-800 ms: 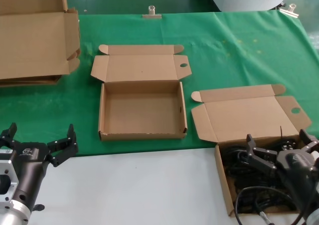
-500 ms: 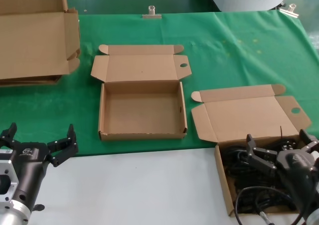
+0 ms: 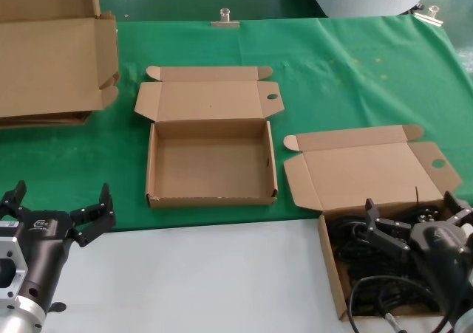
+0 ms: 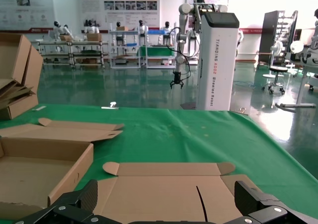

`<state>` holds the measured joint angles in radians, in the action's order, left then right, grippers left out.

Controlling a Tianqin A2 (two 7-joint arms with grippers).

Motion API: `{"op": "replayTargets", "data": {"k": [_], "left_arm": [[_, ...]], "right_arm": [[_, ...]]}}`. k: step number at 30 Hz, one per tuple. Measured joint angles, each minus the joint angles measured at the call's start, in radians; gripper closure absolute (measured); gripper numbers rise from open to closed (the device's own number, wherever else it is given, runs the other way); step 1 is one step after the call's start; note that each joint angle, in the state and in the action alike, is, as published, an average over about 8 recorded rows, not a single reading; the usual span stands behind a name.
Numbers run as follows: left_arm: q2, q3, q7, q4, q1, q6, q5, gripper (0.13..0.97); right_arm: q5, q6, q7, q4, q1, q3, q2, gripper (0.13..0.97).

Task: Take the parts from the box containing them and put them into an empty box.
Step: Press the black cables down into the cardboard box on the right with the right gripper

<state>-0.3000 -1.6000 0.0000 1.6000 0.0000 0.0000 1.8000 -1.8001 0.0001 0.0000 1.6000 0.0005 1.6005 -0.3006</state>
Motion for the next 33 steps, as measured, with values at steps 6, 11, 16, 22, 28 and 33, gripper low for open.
{"op": "replayTargets", "data": {"k": [6,11,16,22,28,33], "left_arm": [[0.0,0.0,0.0,0.0,0.0,0.0,0.0,0.16],[0.0,0.0,0.0,0.0,0.0,0.0,0.0,0.191],[0.0,0.0,0.0,0.0,0.0,0.0,0.0,0.26],[0.0,0.0,0.0,0.0,0.0,0.0,0.0,0.353],[0.0,0.0,0.0,0.0,0.0,0.0,0.0,0.463],[0.0,0.0,0.0,0.0,0.0,0.0,0.0,0.593]], "right_arm": [[0.001,-0.001,0.0,0.001,0.0,0.0,-0.001,0.129],[0.001,-0.007,-0.003,0.006,-0.003,0.011,-0.017,0.129],[-0.058,0.033,-0.003,0.021,0.008,0.09,-0.101,0.129],[-0.231,0.115,-0.017,0.051,0.085,0.275,-0.315,0.129],[-0.338,0.084,0.027,0.066,0.232,0.456,-0.539,0.129],[-0.29,-0.05,0.15,0.036,0.397,0.594,-0.685,0.129]]}}
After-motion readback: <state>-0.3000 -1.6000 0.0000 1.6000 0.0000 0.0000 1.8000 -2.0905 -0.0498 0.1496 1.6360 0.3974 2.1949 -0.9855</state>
